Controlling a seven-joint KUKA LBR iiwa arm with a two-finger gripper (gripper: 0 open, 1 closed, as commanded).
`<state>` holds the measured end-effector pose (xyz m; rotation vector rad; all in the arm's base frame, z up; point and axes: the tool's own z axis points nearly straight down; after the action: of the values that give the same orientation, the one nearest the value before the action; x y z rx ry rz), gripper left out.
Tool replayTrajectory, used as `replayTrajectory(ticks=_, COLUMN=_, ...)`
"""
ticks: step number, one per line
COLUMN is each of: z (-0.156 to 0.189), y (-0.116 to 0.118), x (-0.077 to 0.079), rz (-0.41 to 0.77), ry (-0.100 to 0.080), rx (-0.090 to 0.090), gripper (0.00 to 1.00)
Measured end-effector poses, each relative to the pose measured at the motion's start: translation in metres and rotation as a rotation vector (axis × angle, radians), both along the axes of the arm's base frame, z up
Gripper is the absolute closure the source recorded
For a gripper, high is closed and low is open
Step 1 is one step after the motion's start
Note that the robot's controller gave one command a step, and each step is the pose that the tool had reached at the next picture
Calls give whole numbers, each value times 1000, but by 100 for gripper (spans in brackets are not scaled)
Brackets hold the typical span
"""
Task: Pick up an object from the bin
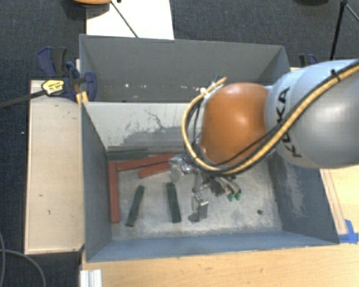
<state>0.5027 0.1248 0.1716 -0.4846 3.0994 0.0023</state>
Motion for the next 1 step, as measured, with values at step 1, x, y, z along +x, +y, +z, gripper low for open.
replayTrajectory(ticks=1, z=-23, y=17, x=17, rz=85, ry=3, rx=-2, gripper=0)
